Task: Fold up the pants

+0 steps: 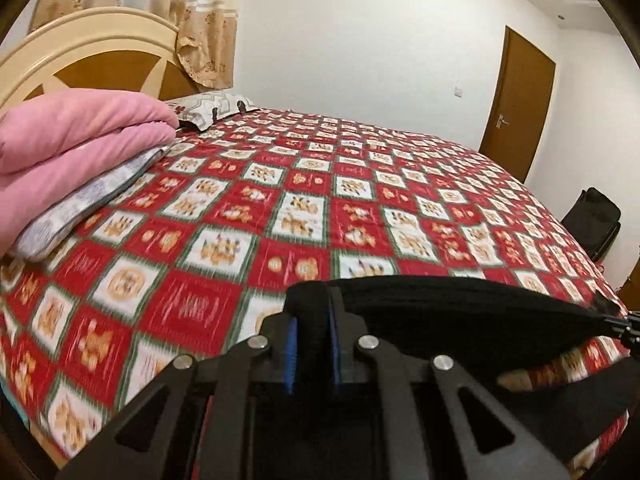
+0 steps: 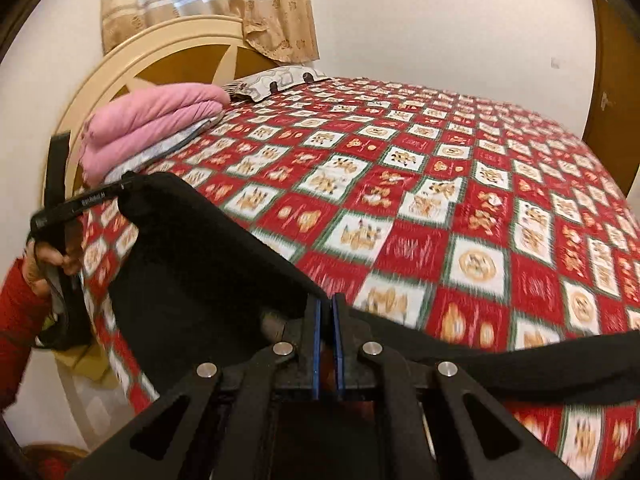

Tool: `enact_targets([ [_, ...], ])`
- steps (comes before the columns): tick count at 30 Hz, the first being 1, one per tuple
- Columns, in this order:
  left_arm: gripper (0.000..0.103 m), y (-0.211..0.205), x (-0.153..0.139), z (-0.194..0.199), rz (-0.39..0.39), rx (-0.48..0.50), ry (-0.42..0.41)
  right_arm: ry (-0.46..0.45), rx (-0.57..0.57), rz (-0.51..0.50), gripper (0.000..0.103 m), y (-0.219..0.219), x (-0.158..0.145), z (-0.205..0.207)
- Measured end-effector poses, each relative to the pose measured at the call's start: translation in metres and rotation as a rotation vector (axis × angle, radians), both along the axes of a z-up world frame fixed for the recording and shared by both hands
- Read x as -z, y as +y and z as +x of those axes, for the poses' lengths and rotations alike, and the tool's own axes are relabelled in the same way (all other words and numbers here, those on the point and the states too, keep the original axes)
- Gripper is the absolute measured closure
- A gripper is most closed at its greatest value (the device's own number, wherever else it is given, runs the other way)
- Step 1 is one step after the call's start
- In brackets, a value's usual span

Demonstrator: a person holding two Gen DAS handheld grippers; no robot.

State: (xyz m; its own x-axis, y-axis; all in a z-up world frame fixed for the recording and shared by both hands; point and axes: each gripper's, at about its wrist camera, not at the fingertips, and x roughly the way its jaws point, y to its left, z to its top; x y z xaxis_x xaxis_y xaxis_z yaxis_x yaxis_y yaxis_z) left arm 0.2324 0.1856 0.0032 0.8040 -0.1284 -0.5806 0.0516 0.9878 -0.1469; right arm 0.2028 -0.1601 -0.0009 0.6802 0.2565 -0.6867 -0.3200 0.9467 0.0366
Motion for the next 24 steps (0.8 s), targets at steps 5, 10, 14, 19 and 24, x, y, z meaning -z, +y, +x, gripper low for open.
enact_targets([
  [5, 0.089, 0.0, 0.019, -0.047, 0.016, -0.015, -0.017, -0.018, 0.003, -0.041, 0.098, 0.012, 0.028, -0.055],
  [10, 0.089, 0.0, 0.04, -0.074, 0.018, -0.033, -0.024, 0.005, 0.006, -0.081, 0.098, 0.02, 0.06, -0.081],
  [14, 0.08, -0.003, 0.054, -0.088, 0.09, -0.044, -0.044, 0.01, 0.015, -0.112, 0.098, 0.025, 0.08, -0.094],
  [19, 0.067, 0.014, 0.074, -0.104, 0.055, -0.074, -0.003, 0.022, 0.002, -0.19, 0.098, 0.038, 0.105, -0.105],
  [24, 0.053, 0.028, 0.084, -0.12, 0.08, -0.128, 0.021, -0.012, -0.032, -0.267, 0.098, 0.049, 0.115, -0.119],
])
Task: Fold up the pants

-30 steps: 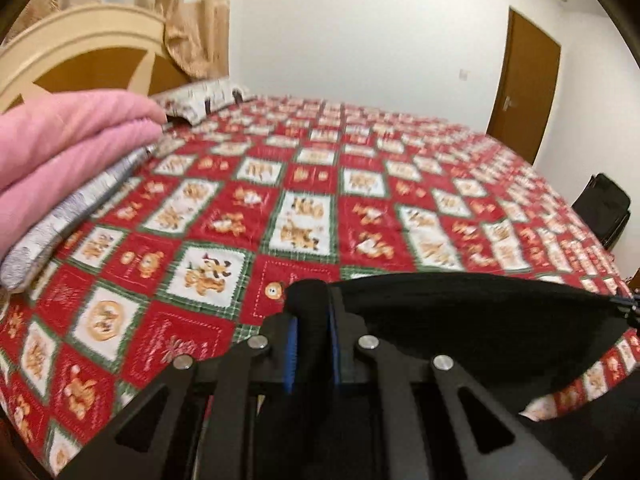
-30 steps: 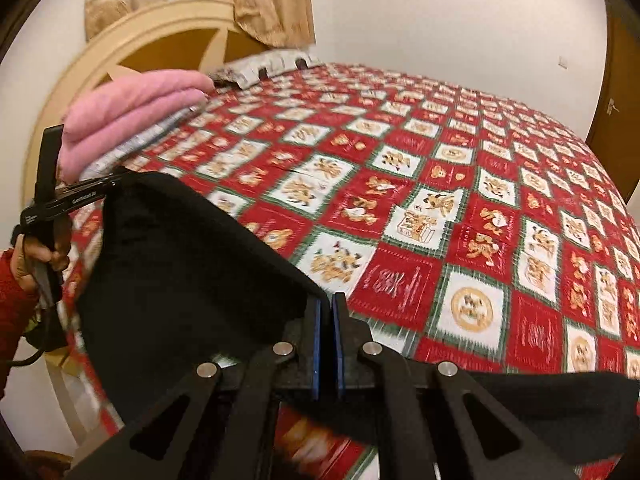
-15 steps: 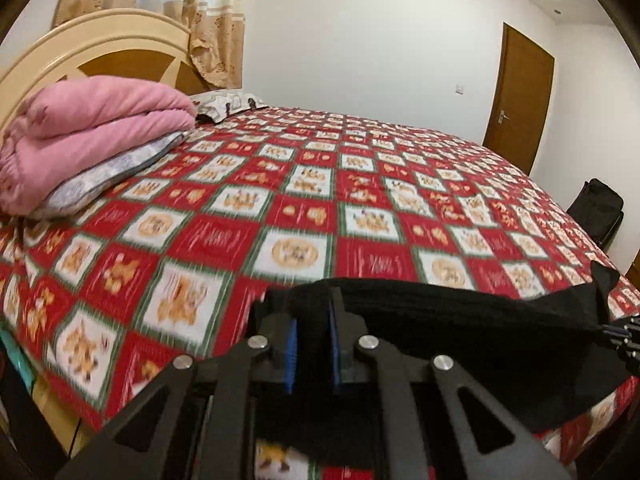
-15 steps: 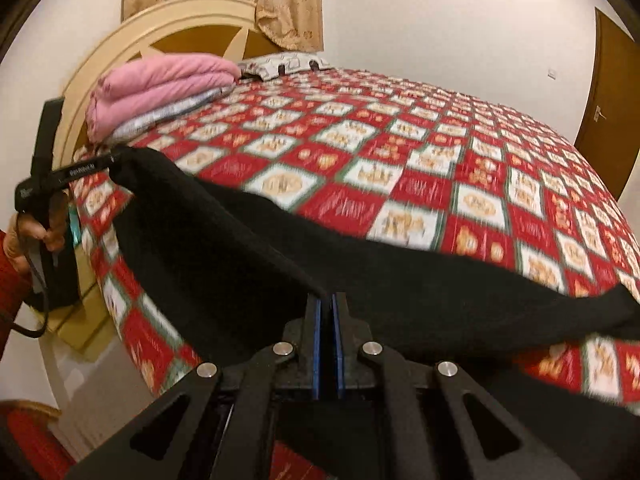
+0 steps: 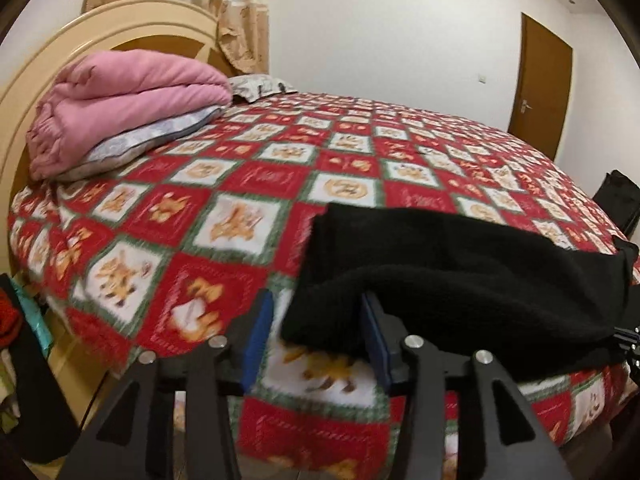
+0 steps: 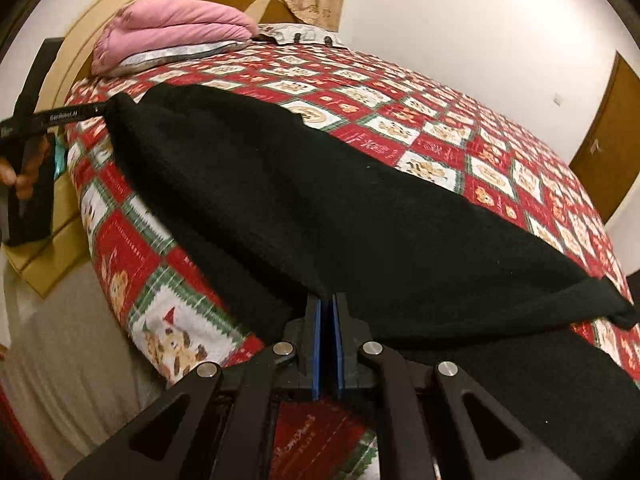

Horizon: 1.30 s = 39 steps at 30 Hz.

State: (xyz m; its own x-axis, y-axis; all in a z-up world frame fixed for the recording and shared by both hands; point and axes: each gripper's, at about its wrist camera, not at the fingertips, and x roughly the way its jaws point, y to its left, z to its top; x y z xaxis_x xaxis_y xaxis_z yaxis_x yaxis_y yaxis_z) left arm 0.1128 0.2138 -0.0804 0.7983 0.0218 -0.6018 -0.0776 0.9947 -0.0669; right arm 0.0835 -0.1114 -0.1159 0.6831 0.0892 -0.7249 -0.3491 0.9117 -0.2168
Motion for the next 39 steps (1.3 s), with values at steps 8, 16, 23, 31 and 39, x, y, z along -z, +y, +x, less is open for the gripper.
enact_targets([
  [8, 0.044, 0.032, 0.008, -0.008, -0.009, -0.167, 0.059, 0.064, -0.057, 0.115, 0.097, 0.002, -0.003, -0.004],
  [16, 0.044, 0.014, -0.007, -0.026, -0.214, -0.017, 0.101, -0.006, -0.08, 0.303, 0.097, 0.004, -0.053, 0.005],
  [23, 0.044, -0.027, 0.003, -0.01, -0.419, 0.148, 0.182, 0.039, -0.017, 0.36, 0.097, 0.021, -0.028, 0.054],
  [31, 0.043, -0.007, 0.011, 0.02, -0.583, 0.074, 0.163, 0.112, -0.013, 0.4, 0.097, 0.025, 0.009, 0.046],
  [39, 0.078, -0.012, 0.002, 0.04, -0.385, -0.015, 0.096, 0.091, -0.019, 0.353, 0.097, 0.031, 0.008, 0.044],
])
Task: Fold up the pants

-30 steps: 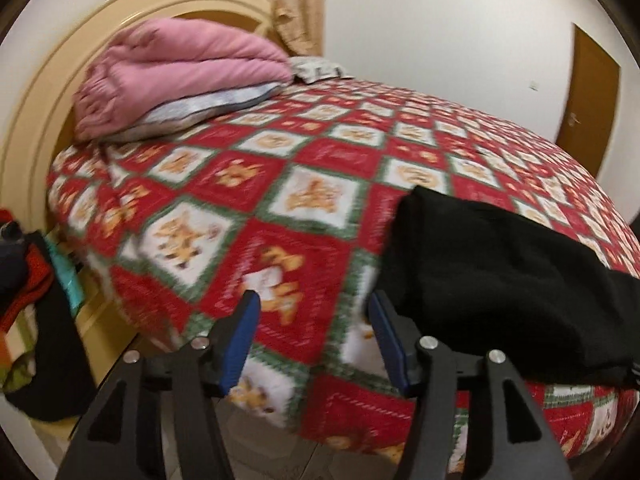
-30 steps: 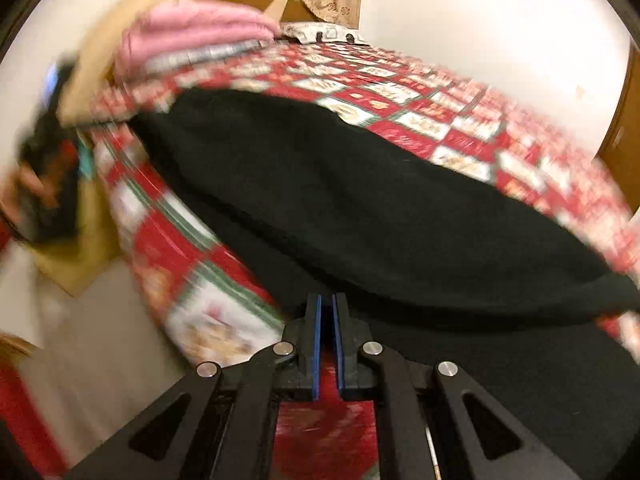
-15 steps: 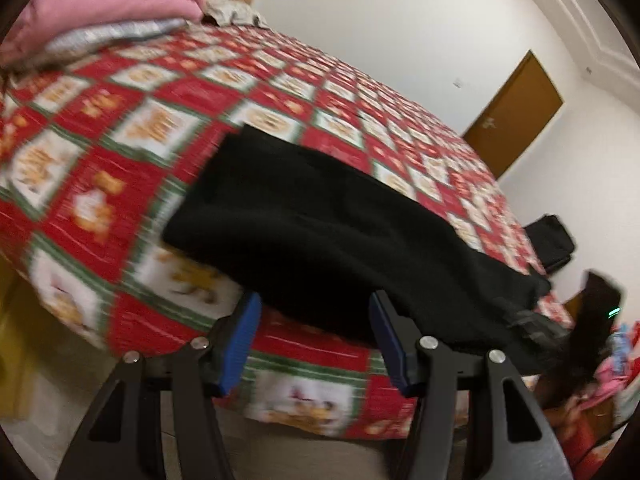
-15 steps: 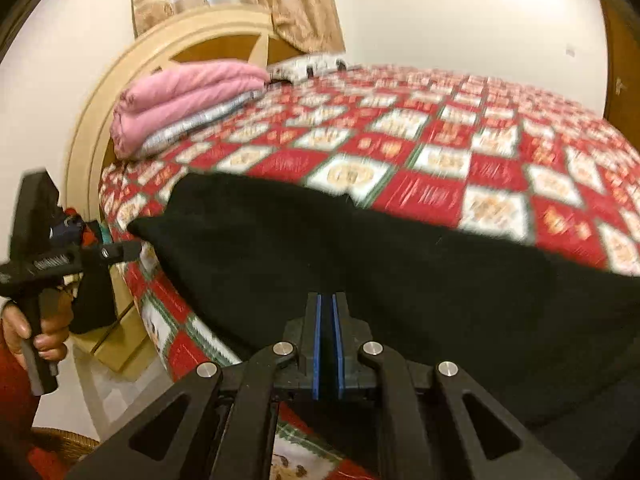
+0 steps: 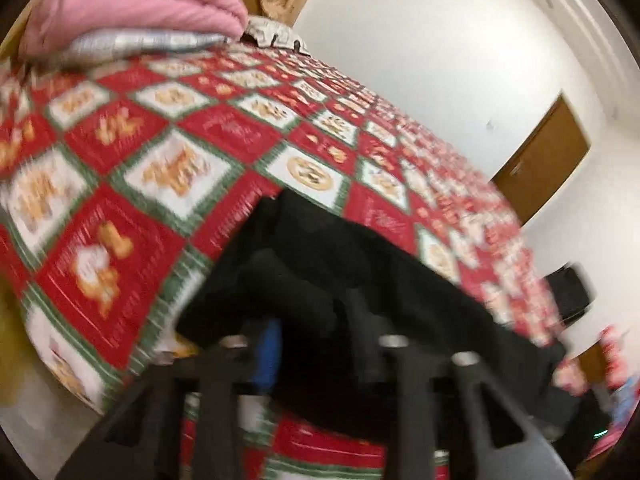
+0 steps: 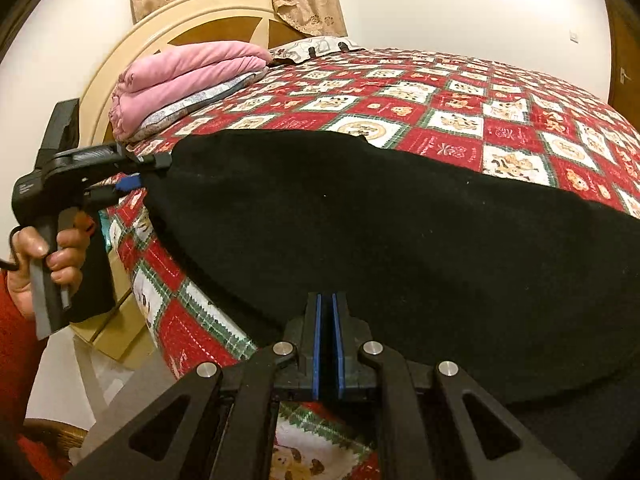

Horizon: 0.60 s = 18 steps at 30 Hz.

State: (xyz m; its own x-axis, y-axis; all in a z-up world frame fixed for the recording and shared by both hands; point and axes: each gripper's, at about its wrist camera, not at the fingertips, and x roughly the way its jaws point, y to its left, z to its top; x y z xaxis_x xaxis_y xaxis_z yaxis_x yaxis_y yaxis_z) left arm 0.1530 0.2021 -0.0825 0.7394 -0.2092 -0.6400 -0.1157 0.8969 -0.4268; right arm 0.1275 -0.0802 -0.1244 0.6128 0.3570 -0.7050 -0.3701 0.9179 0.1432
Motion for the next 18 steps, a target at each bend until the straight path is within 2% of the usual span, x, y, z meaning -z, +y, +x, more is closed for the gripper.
enact_targets([
  [3, 0.081, -0.005, -0.005, -0.01, 0.096, 0.013, -0.05, 0.016, -0.009, 0.019, 0.097, 0.001, -0.002, -0.001],
  [5, 0.081, -0.005, 0.0, -0.012, 0.155, 0.013, -0.042, 0.028, -0.017, 0.032, 0.097, 0.002, -0.003, -0.001],
  [8, 0.081, 0.005, 0.016, -0.02, 0.161, 0.019, -0.022, 0.034, -0.044, 0.059, 0.097, 0.005, -0.009, -0.001],
  [10, 0.081, 0.009, 0.022, -0.022, 0.155, 0.034, -0.046, 0.029, -0.046, 0.111, 0.097, 0.003, -0.016, 0.0],
  [12, 0.079, 0.006, 0.02, -0.021, 0.188, 0.042, -0.049, 0.038, -0.044, 0.16, 0.097, 0.001, -0.02, 0.006],
  [14, 0.079, 0.008, 0.01, -0.02, 0.207, 0.036, -0.063, 0.062, -0.055, 0.139, 0.097, 0.007, -0.014, 0.011],
  [16, 0.079, 0.019, -0.002, -0.021, 0.212, -0.007, -0.08, 0.124, -0.076, 0.113, 0.097, 0.013, 0.003, 0.015],
  [18, 0.072, 0.031, -0.006, -0.021, 0.209, -0.059, -0.053, 0.098, -0.071, 0.13, 0.097, 0.014, 0.007, 0.009],
])
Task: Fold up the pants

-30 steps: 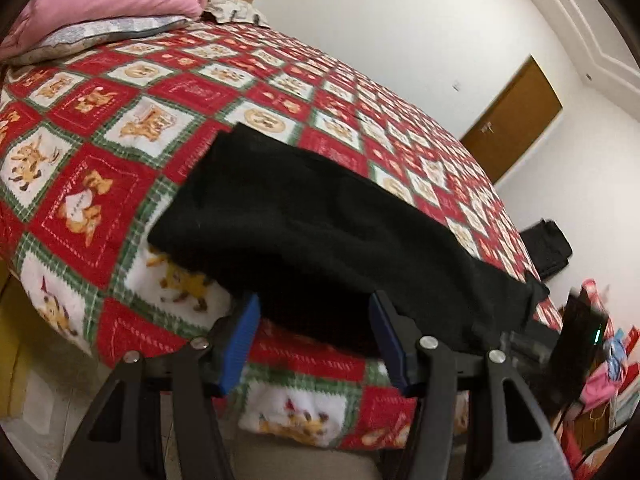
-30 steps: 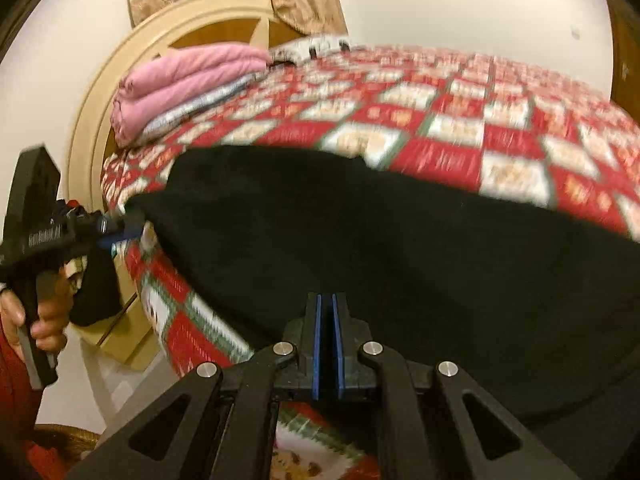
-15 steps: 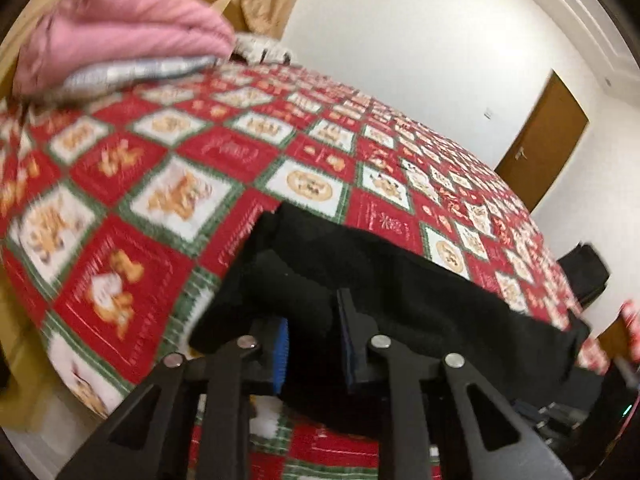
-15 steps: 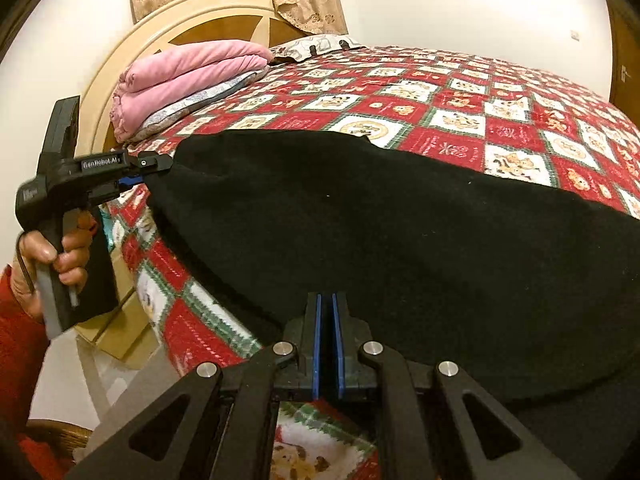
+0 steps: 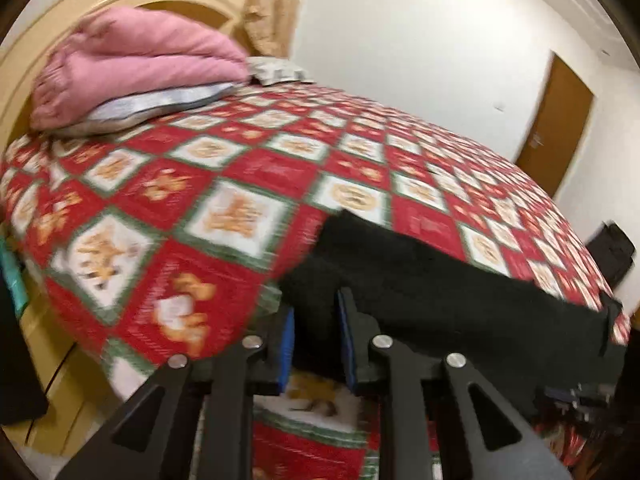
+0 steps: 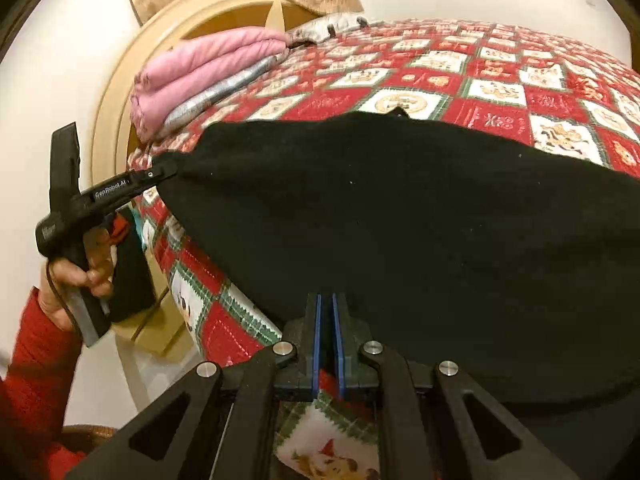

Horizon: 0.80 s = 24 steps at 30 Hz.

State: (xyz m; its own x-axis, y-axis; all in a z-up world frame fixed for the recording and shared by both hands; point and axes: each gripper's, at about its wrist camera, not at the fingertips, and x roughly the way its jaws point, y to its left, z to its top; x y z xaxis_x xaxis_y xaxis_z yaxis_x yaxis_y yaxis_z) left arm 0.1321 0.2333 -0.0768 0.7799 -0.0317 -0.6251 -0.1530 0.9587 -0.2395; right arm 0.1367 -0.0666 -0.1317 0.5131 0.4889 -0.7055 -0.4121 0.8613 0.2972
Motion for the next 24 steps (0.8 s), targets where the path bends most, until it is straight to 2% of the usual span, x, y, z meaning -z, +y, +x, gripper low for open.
enact_targets([
  [1, 0.072, 0.005, -0.001, -0.002, 0.034, -0.054, 0.009, -0.001, 0.001, 0.0, 0.097, 0.0, -0.001, 0.0],
  [3, 0.074, 0.008, -0.007, -0.005, 0.152, -0.155, 0.01, 0.021, 0.007, 0.021, 0.097, -0.003, -0.003, 0.004],
  [5, 0.074, 0.012, -0.015, -0.009, 0.158, -0.192, -0.009, 0.064, 0.021, 0.077, 0.097, -0.011, -0.006, 0.01],
  [7, 0.074, 0.001, -0.025, -0.014, 0.126, -0.148, -0.052, 0.078, 0.027, 0.143, 0.097, -0.019, -0.013, 0.014],
  [9, 0.074, -0.026, -0.03, -0.012, 0.146, -0.065, -0.073, 0.05, 0.045, 0.224, 0.097, -0.031, -0.03, 0.019],
  [12, 0.074, -0.073, -0.022, -0.007, 0.138, 0.088, -0.065, 0.011, 0.079, 0.331, 0.097, -0.051, -0.056, 0.035],
  [15, 0.074, -0.11, 0.002, 0.0, 0.132, 0.166, -0.018, 0.019, 0.111, 0.315, 0.096, -0.059, -0.063, 0.061],
  [17, 0.074, -0.126, 0.017, 0.001, 0.172, 0.184, 0.006, 0.064, 0.118, 0.316, 0.096, -0.062, -0.059, 0.078],
  [19, 0.074, -0.131, 0.028, 0.0, 0.224, 0.164, 0.001, 0.111, 0.107, 0.337, 0.096, -0.064, -0.052, 0.09],
  [24, 0.073, -0.132, 0.028, -0.002, 0.243, 0.159, -0.028, 0.141, 0.046, 0.304, 0.096, -0.045, -0.041, 0.11],
])
